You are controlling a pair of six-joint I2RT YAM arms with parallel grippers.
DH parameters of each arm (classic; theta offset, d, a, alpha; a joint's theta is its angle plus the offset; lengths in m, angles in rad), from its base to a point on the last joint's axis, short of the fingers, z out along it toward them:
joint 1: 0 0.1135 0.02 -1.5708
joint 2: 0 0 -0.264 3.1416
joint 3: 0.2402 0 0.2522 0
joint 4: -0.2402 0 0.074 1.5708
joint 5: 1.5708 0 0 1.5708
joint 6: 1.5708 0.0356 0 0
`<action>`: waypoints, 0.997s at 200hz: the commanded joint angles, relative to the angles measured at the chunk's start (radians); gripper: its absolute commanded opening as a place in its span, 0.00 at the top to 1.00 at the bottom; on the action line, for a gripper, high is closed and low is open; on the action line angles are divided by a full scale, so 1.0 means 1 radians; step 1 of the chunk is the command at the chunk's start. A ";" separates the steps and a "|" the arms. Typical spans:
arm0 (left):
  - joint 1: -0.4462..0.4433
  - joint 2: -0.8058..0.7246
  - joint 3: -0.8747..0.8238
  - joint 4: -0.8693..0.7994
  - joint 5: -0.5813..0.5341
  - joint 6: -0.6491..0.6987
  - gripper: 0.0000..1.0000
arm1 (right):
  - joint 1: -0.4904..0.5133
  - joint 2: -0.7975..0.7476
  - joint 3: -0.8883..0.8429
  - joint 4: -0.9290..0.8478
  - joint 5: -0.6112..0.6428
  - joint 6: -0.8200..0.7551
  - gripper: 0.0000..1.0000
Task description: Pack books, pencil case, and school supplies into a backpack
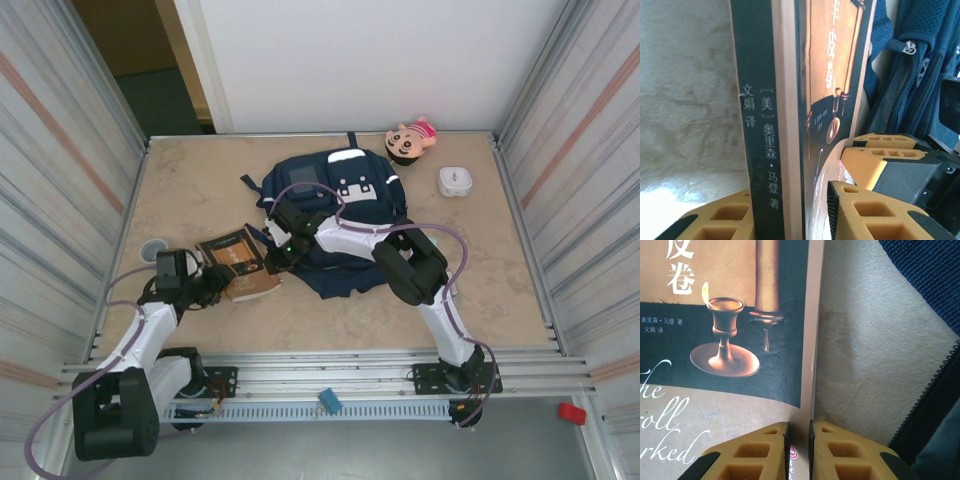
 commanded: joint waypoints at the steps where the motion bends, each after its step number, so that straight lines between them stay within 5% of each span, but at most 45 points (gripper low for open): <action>1: -0.024 -0.004 -0.012 0.097 0.019 -0.014 0.65 | 0.000 -0.053 -0.042 0.012 -0.023 0.030 0.82; 33: -0.035 0.011 -0.026 0.142 0.018 -0.035 0.70 | -0.019 -0.078 -0.057 0.033 -0.035 0.041 0.81; 74: -0.054 -0.033 0.012 0.096 0.003 -0.036 1.00 | -0.033 -0.125 -0.077 0.069 -0.052 0.050 0.75; 105: -0.073 -0.192 0.068 0.052 -0.034 -0.091 1.00 | -0.064 -0.280 -0.140 0.098 -0.015 0.062 0.56; 138: -0.114 -0.290 0.098 0.215 -0.084 -0.203 1.00 | -0.149 -0.559 -0.336 0.231 0.036 0.146 0.43; 199: -0.371 -0.010 0.277 0.581 -0.281 -0.178 1.00 | -0.185 -0.934 -0.724 0.606 0.123 0.537 0.25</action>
